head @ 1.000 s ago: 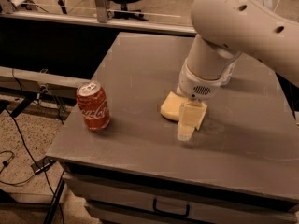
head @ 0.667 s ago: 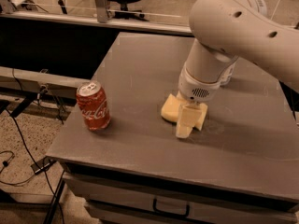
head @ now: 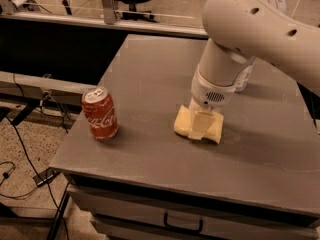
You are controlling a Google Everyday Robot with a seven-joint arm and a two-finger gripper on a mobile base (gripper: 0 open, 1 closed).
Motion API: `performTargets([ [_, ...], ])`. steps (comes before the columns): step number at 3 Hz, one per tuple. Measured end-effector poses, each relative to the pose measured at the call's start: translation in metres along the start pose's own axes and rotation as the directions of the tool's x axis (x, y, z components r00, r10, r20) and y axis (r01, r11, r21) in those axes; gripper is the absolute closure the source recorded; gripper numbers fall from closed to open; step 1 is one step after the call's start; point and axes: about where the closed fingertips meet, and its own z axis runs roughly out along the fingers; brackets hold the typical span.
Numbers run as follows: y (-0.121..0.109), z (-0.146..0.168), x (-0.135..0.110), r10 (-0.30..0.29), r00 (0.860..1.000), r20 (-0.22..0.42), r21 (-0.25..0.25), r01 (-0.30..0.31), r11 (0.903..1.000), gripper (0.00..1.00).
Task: Pick sponge
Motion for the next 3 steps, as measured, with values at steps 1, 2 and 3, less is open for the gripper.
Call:
performTargets([
  [1, -0.005, -0.044, 0.001, -0.020, 1.000, 0.007, 0.046, 0.020, 0.9987, 1.00],
  [2, -0.010, -0.092, 0.004, -0.047, 0.998, 0.037, 0.083, 0.044, 0.9956, 1.00],
  [3, -0.013, -0.098, 0.002, -0.049, 0.998, 0.044, 0.098, 0.044, 0.9942, 1.00],
])
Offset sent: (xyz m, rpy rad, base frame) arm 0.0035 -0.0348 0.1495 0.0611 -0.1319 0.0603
